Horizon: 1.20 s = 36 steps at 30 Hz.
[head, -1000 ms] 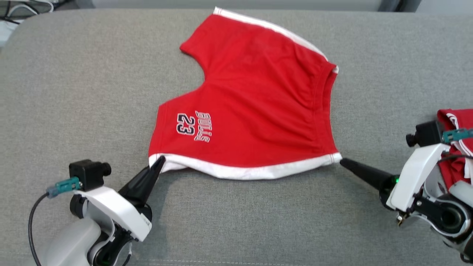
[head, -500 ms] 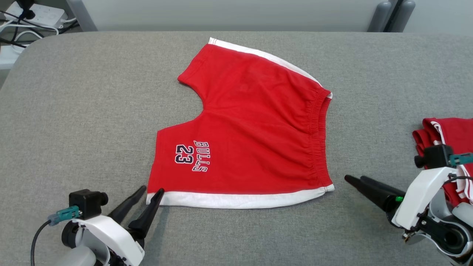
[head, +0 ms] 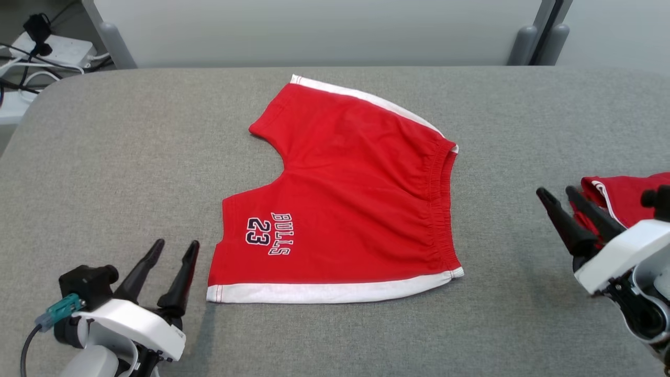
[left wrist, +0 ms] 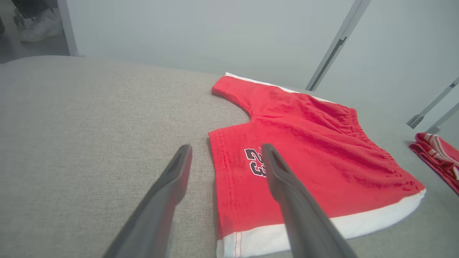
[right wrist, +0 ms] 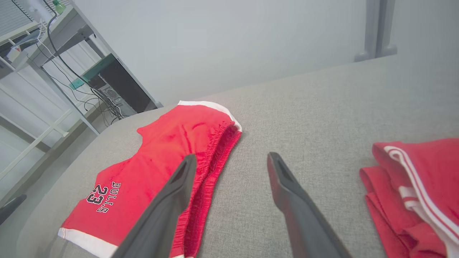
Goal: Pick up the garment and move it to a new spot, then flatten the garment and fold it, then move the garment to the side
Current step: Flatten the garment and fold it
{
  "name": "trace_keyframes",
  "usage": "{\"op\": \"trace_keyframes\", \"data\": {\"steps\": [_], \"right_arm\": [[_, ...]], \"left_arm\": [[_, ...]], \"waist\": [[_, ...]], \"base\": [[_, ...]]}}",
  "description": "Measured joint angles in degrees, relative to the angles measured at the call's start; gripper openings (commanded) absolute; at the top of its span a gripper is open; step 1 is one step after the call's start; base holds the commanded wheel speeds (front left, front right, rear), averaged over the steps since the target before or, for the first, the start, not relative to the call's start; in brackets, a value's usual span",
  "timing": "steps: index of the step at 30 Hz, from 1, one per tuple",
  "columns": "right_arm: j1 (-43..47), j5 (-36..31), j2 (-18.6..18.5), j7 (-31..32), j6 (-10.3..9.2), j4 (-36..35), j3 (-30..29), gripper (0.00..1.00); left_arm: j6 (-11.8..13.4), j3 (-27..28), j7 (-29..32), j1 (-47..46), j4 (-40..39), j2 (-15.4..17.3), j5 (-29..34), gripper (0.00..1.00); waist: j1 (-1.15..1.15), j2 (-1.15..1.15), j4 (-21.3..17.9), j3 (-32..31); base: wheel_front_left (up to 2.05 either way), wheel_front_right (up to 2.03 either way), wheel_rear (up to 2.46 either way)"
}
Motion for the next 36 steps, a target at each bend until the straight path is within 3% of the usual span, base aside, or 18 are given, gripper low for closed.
{"op": "trace_keyframes", "data": {"steps": [6, 17, 24, 36], "right_arm": [[0.97, -12.90, 5.70, -0.44, 0.00, 2.43, -13.59, 1.00], [14.78, -37.58, 16.62, -0.51, 0.00, -0.96, -36.09, 1.00], [23.51, -45.63, 22.80, -0.51, 0.00, -5.27, -43.06, 1.00], [30.70, -54.36, 27.44, -0.51, 0.00, -8.09, -45.48, 1.00]], "left_arm": [[1.58, 12.00, -0.04, 4.17, -4.88, -4.35, 8.11, 1.00], [2.08, 24.76, -0.25, 10.53, -8.73, -12.90, 18.92, 1.00], [2.27, 31.01, -0.25, 15.10, -9.85, -16.84, 24.21, 1.00], [2.00, 35.73, -0.25, 18.76, -11.79, -20.81, 30.62, 1.00]], "waist": [[0.00, 0.00, -0.64, -1.53], [0.00, 0.00, -0.82, -4.11], [0.00, 0.00, -0.90, -6.51], [0.00, 0.00, -1.37, -7.49]], "base": [[0.00, 0.00, 0.00], [0.00, 0.00, 0.00], [0.00, 0.00, 0.00], [0.00, 0.00, 0.00]]}}
